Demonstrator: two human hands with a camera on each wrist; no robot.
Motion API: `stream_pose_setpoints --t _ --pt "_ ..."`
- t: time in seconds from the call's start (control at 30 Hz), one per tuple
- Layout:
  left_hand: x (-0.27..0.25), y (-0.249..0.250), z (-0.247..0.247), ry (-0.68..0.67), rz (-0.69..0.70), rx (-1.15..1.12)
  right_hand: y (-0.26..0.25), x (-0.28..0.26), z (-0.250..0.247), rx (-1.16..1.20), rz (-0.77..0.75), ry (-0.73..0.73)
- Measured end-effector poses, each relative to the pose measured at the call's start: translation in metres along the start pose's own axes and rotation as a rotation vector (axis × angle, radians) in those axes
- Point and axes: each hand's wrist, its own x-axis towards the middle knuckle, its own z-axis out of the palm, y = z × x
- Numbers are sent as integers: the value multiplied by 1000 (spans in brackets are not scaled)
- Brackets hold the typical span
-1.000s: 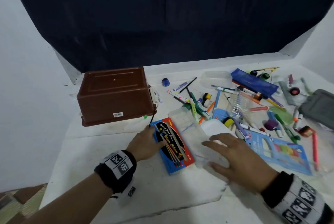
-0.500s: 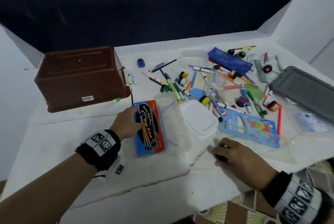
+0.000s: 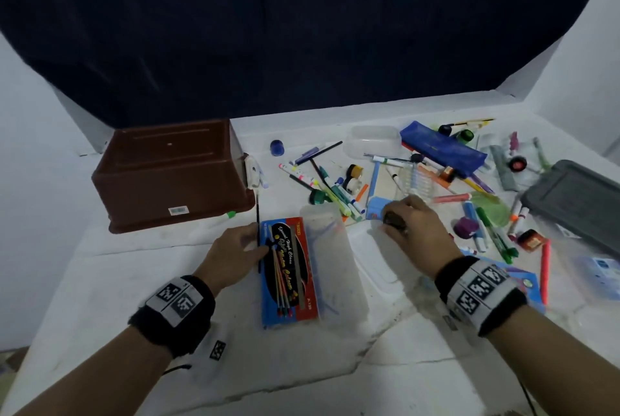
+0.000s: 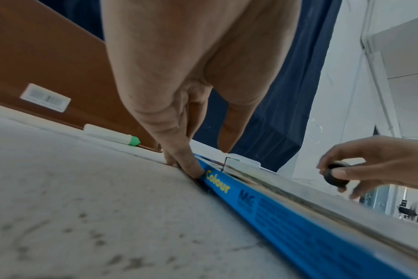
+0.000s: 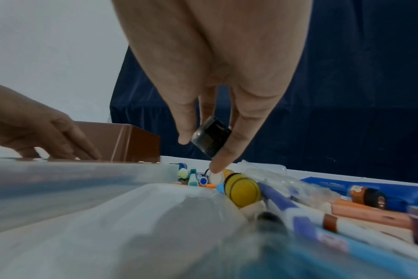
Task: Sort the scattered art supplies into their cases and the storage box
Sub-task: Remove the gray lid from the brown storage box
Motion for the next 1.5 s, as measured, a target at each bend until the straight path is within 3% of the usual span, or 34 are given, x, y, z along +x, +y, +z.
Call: stream_pose_setpoints --t 0.13,0.27,0.33,0.43,0.5,0.6,0.73,1.0,1.2,1.33,1.5 --pt "-1 -8 -14 107 -49 -75 -9 32 2 17 52 5" --pt "3 -15 -43 321 31 377 -37 22 3 -51 -28 -98" --pt "11 -23 -60 298 10 564 -55 6 10 -79 -133 -205" --pt "19 -34 -74 139 -109 778 -75 -12 26 -223 -256 -366" --pt "23 -38 -75 114 -39 813 -83 -18 35 -311 -273 -451" --pt "29 -37 -69 115 89 791 -89 -20 42 -372 -260 -479" --pt "39 -20 -55 87 136 742 -91 -15 48 -371 -243 -503" --pt "72 6 -30 -19 75 451 -96 -10 48 -320 -221 -508" --pt "58 9 -46 -134 37 200 -110 4 47 -170 -213 -314" --pt "29 4 -86 3 145 43 -134 33 50 13 -285 -170" --pt "-1 -4 -168 368 247 73 -185 87 57 146 -327 -11"
